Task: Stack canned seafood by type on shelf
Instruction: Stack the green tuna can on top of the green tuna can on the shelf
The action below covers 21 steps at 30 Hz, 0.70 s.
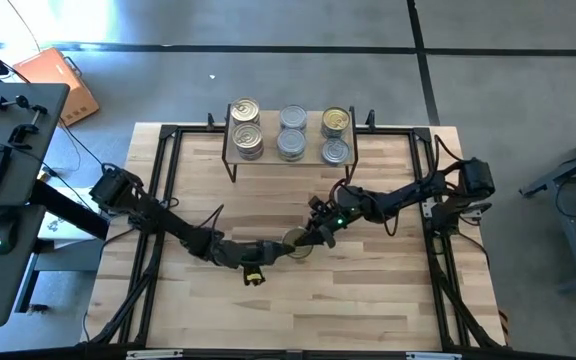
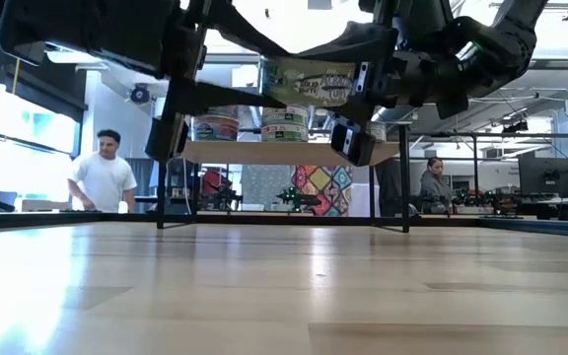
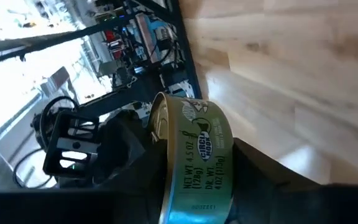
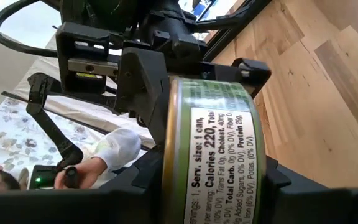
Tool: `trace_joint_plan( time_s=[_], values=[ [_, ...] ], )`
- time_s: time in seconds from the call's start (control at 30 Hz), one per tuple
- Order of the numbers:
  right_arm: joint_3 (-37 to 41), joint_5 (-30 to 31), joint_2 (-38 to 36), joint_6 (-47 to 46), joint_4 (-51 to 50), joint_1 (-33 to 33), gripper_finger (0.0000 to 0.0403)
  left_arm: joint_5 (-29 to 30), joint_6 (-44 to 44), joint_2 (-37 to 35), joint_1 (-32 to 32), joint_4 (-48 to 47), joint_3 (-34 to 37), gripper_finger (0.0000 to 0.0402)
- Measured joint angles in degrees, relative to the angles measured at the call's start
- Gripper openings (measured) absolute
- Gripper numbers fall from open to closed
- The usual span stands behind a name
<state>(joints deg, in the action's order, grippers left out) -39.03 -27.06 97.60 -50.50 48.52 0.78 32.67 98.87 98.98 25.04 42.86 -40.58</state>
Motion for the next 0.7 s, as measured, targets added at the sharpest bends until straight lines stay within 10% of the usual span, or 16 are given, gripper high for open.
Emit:
trace_joint_plan(
  time_s=[0.7],
  values=[
    [0.1,-3.8,-0.1,4.5,-1.3,-1.6,0.026,0.6,-23.8,0.0,5.7,-3.2,0.1,0.0119]
  ],
)
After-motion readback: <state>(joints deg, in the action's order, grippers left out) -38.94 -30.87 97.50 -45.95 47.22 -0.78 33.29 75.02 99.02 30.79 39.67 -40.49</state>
